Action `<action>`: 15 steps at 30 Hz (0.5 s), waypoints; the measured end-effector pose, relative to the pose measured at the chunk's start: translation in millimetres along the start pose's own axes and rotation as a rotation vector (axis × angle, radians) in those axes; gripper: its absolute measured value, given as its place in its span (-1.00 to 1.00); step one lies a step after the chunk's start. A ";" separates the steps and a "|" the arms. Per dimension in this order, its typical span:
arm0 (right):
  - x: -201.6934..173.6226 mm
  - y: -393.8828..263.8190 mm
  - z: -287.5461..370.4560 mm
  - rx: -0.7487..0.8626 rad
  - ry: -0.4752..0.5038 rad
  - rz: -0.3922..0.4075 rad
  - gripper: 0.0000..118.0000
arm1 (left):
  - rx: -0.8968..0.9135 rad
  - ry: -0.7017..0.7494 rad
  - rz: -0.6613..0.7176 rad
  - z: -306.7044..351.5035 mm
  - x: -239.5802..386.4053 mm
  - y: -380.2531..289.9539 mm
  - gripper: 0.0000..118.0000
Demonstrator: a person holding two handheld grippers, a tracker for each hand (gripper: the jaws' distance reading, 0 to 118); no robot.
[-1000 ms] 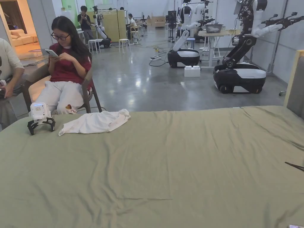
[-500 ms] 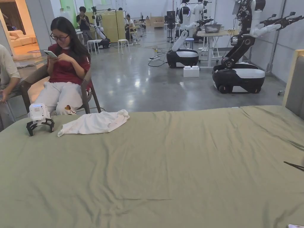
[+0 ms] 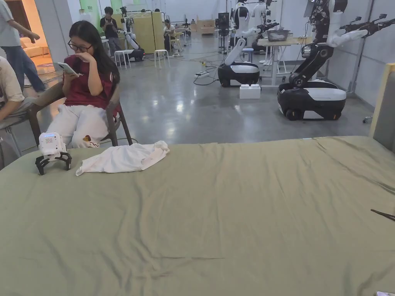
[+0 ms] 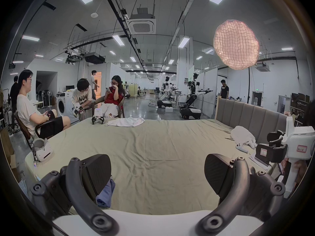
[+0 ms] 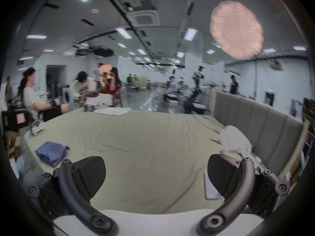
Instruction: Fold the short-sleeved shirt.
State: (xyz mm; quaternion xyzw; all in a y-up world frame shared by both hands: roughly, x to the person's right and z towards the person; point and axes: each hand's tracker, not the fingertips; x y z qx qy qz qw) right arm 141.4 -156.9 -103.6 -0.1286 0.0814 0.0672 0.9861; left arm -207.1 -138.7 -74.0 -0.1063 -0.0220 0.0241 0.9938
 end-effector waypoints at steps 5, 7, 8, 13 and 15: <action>-2.1 4.6 4.0 0.031 0.079 -0.039 0.98 | 0.000 0.008 -0.014 5.2 0.9 6.5 0.88; -1.7 4.6 3.0 0.030 0.082 -0.051 0.98 | 0.009 0.018 -0.007 5.2 0.9 6.2 0.88; -0.7 4.0 1.2 0.027 0.080 -0.062 0.99 | 0.010 0.031 -0.004 3.9 0.8 6.2 0.88; 9.0 -2.7 -8.3 -0.010 0.048 -0.133 0.99 | -0.004 0.042 -0.015 -6.3 -0.6 0.6 0.88; 12.7 -4.0 -11.9 -0.031 0.043 -0.137 0.99 | -0.014 0.036 -0.025 -11.2 0.4 -2.3 0.88</action>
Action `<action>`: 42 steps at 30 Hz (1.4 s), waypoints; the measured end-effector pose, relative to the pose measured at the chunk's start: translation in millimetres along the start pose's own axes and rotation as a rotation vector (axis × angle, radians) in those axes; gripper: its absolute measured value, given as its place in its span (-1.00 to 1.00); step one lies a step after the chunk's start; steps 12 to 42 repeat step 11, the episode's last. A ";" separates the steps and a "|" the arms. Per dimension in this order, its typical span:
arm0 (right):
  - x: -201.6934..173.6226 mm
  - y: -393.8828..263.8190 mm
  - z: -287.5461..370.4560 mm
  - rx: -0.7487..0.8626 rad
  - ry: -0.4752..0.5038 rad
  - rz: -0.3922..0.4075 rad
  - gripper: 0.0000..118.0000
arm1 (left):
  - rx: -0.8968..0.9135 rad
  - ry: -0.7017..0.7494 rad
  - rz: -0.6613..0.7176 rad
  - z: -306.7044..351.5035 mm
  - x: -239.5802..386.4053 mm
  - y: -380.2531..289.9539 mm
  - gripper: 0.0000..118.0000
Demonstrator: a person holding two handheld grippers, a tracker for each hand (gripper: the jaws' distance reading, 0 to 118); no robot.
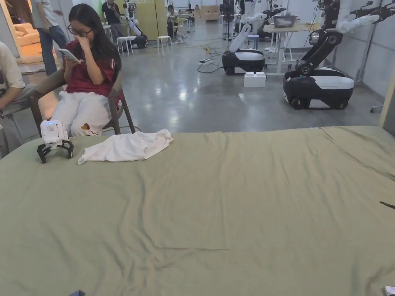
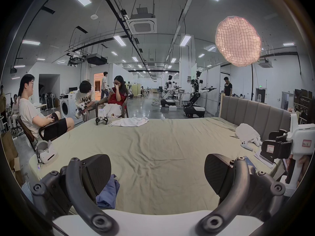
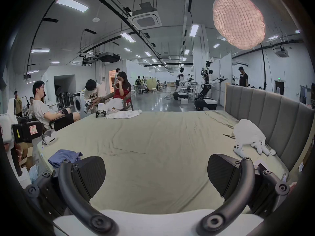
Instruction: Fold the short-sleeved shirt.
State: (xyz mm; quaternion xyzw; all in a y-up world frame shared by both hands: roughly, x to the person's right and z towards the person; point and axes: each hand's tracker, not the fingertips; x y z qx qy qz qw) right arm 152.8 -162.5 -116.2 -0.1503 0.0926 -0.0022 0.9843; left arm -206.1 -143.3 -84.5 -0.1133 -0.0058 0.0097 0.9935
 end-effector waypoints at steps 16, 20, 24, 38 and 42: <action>3.4 -8.6 -18.3 -0.028 0.020 0.014 0.99 | -0.011 -0.019 -0.025 -21.2 10.7 -6.8 0.88; 3.4 -8.6 -18.3 -0.028 0.020 0.014 0.99 | -0.011 -0.019 -0.025 -21.2 10.7 -6.8 0.88; 3.4 -8.6 -18.3 -0.028 0.020 0.014 0.99 | -0.011 -0.019 -0.025 -21.2 10.7 -6.8 0.88; 3.4 -8.6 -18.3 -0.028 0.020 0.014 0.99 | -0.011 -0.019 -0.025 -21.2 10.7 -6.8 0.88; 3.4 -8.6 -18.3 -0.028 0.020 0.014 0.99 | -0.011 -0.019 -0.025 -21.2 10.7 -6.8 0.88</action>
